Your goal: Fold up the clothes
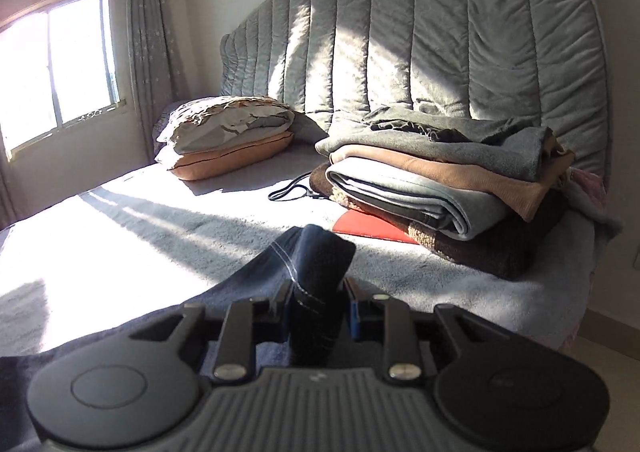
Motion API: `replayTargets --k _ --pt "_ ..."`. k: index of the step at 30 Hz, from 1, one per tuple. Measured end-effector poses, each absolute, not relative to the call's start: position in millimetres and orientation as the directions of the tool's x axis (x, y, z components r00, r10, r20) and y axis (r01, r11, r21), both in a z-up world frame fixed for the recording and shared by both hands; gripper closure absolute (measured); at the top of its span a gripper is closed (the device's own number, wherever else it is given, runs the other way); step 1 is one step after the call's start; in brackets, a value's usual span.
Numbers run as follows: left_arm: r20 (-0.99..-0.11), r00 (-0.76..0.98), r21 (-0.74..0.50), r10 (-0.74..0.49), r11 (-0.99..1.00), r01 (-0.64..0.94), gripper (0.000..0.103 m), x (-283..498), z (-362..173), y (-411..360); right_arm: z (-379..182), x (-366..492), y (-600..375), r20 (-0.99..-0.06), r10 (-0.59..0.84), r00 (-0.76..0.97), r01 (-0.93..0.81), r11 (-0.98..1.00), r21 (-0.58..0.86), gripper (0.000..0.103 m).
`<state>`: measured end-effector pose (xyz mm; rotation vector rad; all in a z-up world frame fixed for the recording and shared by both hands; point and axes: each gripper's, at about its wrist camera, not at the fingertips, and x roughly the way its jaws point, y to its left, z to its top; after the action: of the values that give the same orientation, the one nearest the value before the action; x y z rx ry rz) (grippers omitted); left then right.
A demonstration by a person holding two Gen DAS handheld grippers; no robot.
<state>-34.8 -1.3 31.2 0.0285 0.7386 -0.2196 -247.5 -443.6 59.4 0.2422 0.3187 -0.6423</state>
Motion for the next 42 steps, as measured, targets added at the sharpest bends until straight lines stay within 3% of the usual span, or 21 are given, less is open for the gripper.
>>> replayTargets --k 4,8,10,15,18,21,23,26,32,36,38,39,41,42 --pt "-0.675 0.709 -0.066 -0.202 0.974 0.215 0.0 -35.0 31.8 1.4 67.9 -240.8 -392.6 -0.223 -0.513 0.829 0.519 0.854 -0.037 0.079" --pt "-0.67 0.712 -0.077 -0.211 0.973 0.216 0.0 -36.0 34.5 2.4 56.5 -230.8 -307.1 -0.122 -0.301 0.946 0.254 0.92 -0.3 0.079" --pt "-0.667 0.713 -0.082 -0.213 0.973 0.215 0.0 -36.4 35.8 3.7 38.5 -228.6 -265.9 -0.159 -0.191 0.969 0.108 0.9 -0.422 0.079" --pt "-0.676 0.709 -0.075 -0.202 0.976 0.206 0.0 -34.9 32.9 7.0 -20.1 -228.7 -184.1 -0.38 0.028 0.925 -0.267 0.759 -0.593 0.077" --pt "-0.681 0.702 -0.093 -0.21 0.975 0.201 0.0 -33.5 32.5 11.6 -27.0 -231.1 -175.4 -0.344 0.01 0.939 -0.25 0.708 -0.661 0.073" --pt "-0.683 0.697 -0.109 -0.219 0.974 0.199 0.0 -33.1 32.8 13.9 1.3 -227.7 -198.2 -0.35 0.091 0.932 -0.27 0.82 -0.506 0.066" --pt "-0.683 0.695 -0.116 -0.224 0.973 0.201 0.0 -33.1 33.5 13.7 19.6 -224.5 -213.2 -0.346 0.13 0.929 -0.27 0.877 -0.396 0.055" --pt "-0.683 0.692 -0.118 -0.232 0.971 0.21 0.0 -34.0 34.1 12.2 37.6 -221.2 -229.7 -0.342 0.165 0.925 -0.28 0.905 -0.321 0.046" --pt "-0.685 0.688 -0.125 -0.24 0.969 0.214 0.0 -33.5 34.4 11.5 70.0 -214.1 -289.5 -0.323 0.434 0.841 -0.411 0.901 0.14 0.033" --pt "-0.686 0.687 -0.118 -0.239 0.969 0.219 0.0 -33.2 33.5 9.2 56.3 -203.5 -270.1 -0.477 0.317 0.819 -0.371 0.928 -0.02 0.035" --pt "-0.686 0.687 -0.114 -0.238 0.968 0.222 0.0 -33.5 33.4 7.8 31.0 -199.9 -254.5 -0.564 0.318 0.762 -0.399 0.917 -0.021 0.047" --pt "-0.686 0.687 -0.112 -0.238 0.968 0.224 0.0 -33.6 33.3 7.1 26.7 -199.6 -250.7 -0.583 0.351 0.733 -0.424 0.905 0.011 0.051" --pt "-0.687 0.687 -0.11 -0.237 0.968 0.225 0.0 -33.6 33.0 6.4 22.7 -204.9 -228.8 -0.607 0.293 0.738 -0.441 0.892 -0.105 0.054" --pt "-0.687 0.687 -0.11 -0.238 0.968 0.224 0.0 -33.7 32.9 6.6 24.5 -205.1 -229.3 -0.613 0.297 0.732 -0.442 0.892 -0.095 0.056"
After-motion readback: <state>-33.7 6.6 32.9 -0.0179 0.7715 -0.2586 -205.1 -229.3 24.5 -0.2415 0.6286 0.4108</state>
